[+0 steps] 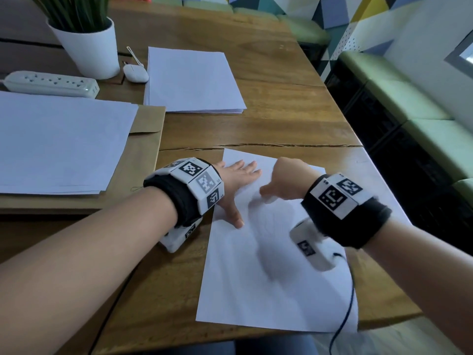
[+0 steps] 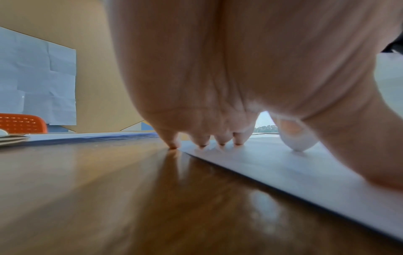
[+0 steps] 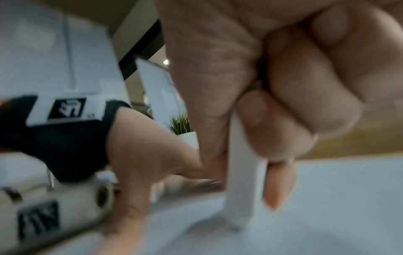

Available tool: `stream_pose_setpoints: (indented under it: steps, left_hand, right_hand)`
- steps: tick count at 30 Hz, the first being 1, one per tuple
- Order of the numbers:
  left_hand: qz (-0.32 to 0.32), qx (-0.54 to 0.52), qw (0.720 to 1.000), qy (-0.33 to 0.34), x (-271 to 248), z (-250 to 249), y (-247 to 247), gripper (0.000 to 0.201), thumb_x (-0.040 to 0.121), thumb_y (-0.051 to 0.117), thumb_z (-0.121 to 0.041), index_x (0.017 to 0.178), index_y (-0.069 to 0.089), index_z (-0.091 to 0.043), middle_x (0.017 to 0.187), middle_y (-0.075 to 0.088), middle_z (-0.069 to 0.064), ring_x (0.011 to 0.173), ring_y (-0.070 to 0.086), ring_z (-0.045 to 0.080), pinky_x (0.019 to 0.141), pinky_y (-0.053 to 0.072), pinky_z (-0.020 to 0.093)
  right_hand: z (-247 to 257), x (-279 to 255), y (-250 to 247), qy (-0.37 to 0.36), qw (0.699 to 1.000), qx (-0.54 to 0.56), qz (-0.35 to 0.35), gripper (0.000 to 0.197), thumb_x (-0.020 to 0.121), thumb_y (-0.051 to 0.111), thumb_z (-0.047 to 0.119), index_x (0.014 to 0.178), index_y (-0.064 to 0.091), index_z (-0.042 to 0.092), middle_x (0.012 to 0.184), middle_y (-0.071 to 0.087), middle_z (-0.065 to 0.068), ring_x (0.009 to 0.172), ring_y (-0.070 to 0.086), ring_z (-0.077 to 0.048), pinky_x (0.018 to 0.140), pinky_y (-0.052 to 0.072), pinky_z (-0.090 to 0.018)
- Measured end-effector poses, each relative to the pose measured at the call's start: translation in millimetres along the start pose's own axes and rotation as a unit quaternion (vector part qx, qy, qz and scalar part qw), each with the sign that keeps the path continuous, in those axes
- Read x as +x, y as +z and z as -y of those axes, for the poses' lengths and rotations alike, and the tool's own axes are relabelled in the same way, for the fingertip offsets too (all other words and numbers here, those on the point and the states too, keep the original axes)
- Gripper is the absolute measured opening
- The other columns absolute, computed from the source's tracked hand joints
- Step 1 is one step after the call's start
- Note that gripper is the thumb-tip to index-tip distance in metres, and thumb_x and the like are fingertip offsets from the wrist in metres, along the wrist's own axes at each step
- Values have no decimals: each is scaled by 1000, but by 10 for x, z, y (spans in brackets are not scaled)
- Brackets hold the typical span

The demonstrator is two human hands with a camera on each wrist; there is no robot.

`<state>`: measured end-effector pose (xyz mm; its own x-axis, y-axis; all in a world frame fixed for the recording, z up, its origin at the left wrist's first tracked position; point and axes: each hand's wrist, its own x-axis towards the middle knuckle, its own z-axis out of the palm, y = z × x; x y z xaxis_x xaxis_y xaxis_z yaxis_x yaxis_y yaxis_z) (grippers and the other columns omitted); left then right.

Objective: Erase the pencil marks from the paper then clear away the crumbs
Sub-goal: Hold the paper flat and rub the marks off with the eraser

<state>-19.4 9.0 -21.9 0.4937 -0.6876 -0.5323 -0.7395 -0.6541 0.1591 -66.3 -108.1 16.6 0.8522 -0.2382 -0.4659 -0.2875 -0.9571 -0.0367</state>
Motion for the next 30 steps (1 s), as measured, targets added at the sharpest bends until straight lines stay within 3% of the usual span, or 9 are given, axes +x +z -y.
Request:
stream_pose_setpoints:
  steps: [3, 7, 9, 13, 17, 21, 25, 26, 30]
  left_hand:
    - [3, 6, 1000, -5, -1, -14, -4, 120, 72, 72, -51, 149, -15, -19, 157, -19, -1, 145, -15, 18, 116, -3, 44]
    - [4, 1, 1000, -6, -23, -17, -14, 120, 73, 72, -50, 149, -15, -19, 157, -20, -2, 145, -16, 17, 116, -4, 43]
    - [6, -2, 1000, -6, -37, -15, -20, 120, 73, 72, -50, 148, -16, -19, 157, -21, -2, 145, -16, 17, 116, -4, 42]
    - [9, 2, 1000, -7, -28, -18, -15, 120, 73, 72, -50, 148, -16, -19, 157, -20, -2, 145, -16, 18, 116, -4, 44]
    - [5, -5, 1000, -8, -23, -13, -17, 120, 73, 73, -49, 149, -15, -20, 157, -20, -2, 145, -16, 17, 116, -5, 44]
    - [11, -2, 1000, -4, -25, -7, -18, 120, 73, 72, -51, 148, -17, -20, 156, -22, -2, 144, -18, 17, 116, -5, 44]
    - [24, 6, 1000, -3, -27, 1, -25, 122, 73, 71, -52, 147, -20, -19, 155, -24, -1, 144, -20, 18, 116, -6, 43]
    - [25, 7, 1000, -5, -24, -3, -22, 124, 71, 73, -52, 147, -20, -19, 155, -25, -1, 144, -20, 18, 116, -7, 43]
    - [20, 3, 1000, -14, -17, -19, -10, 130, 66, 77, -50, 147, -20, -20, 155, -25, -2, 144, -20, 17, 116, -7, 42]
  right_hand:
    - [-92, -15, -61, 25, 999, -45, -8, 32, 80, 60, 23, 58, 42, 10, 58, 44, -1, 53, 41, -16, 45, 30, -23]
    - [-16, -2, 92, -22, 998, 55, -14, 36, 77, 63, 25, 54, 38, 12, 54, 41, 0, 48, 37, -16, 44, 26, -24]
    - [-86, 20, 94, -8, 997, 73, -16, 38, 76, 63, 25, 52, 37, 11, 52, 42, -1, 46, 36, -16, 44, 26, -24]
    - [-263, -1, -18, 37, 999, 2, -23, 33, 78, 61, 26, 57, 42, 10, 57, 45, 0, 52, 42, -18, 48, 29, -22]
    - [-312, -22, -2, -37, 995, 83, -44, 20, 81, 58, 32, 76, 66, 13, 69, 59, -2, 70, 55, -22, 61, 43, -27]
    - [-380, -145, 236, -122, 987, 51, -92, 24, 89, 53, 35, 97, 69, 19, 87, 65, -4, 91, 59, -26, 78, 48, -34]
    - [-459, -266, 240, -172, 984, 45, 21, 27, 83, 58, 43, 98, 70, 23, 93, 70, -2, 89, 53, -19, 85, 47, -35]
    - [-453, -219, 209, -170, 984, 42, 19, 27, 82, 60, 45, 99, 70, 26, 96, 70, -1, 92, 53, -18, 87, 47, -35]
    - [-428, 9, 217, -151, 978, 87, -111, 24, 83, 61, 42, 92, 71, 23, 95, 70, -4, 95, 59, -24, 85, 48, -37]
